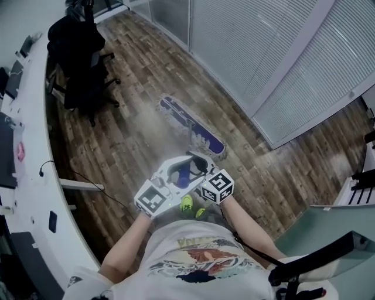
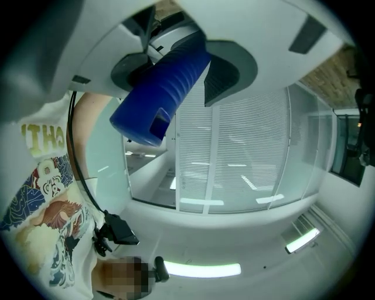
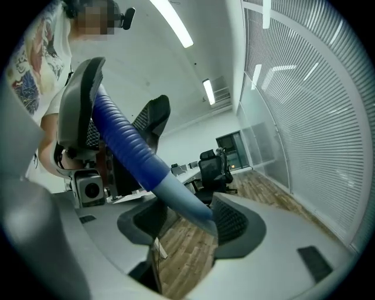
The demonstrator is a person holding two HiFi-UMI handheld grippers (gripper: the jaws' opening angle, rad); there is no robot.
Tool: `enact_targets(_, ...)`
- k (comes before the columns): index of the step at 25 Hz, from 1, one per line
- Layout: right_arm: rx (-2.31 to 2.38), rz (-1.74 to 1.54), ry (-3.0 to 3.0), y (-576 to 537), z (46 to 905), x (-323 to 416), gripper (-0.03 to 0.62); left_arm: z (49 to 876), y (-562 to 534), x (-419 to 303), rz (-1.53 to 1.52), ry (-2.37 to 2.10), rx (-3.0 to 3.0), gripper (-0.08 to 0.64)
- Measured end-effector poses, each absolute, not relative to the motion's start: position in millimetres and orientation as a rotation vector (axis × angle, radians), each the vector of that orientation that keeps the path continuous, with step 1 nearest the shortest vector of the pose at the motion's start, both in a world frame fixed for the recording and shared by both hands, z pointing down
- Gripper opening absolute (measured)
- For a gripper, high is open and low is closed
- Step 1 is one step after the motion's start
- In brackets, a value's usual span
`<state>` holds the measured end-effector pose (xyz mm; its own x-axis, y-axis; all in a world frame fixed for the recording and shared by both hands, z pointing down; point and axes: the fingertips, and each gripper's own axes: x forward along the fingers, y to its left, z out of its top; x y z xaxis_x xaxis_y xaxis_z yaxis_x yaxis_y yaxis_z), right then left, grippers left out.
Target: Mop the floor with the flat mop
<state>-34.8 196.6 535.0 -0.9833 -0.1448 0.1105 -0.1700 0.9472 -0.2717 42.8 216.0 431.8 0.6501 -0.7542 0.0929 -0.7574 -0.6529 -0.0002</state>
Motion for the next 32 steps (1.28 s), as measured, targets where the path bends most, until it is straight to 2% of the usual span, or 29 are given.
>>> enact_targets(13, 0.046, 0.444, -3.018, 335, 535, 80, 0.232, 438, 343, 168, 0.272, -1.404, 2.737, 0.201)
enact_targets(18, -0.025, 0.406, -3.002, 385, 541, 106, 0.232, 447, 392, 196, 0.361, -1.39, 2.746, 0.204)
enact_targets(27, -0.021, 0.34, -2.979, 393, 556, 109, 0.23, 459, 403, 202, 0.39, -1.371, 2.832, 0.204)
enact_targets(32, 0.006, 0.342, -3.001, 354, 550, 90, 0.23, 449, 363, 183, 0.303, -1.399, 2.874, 0.204)
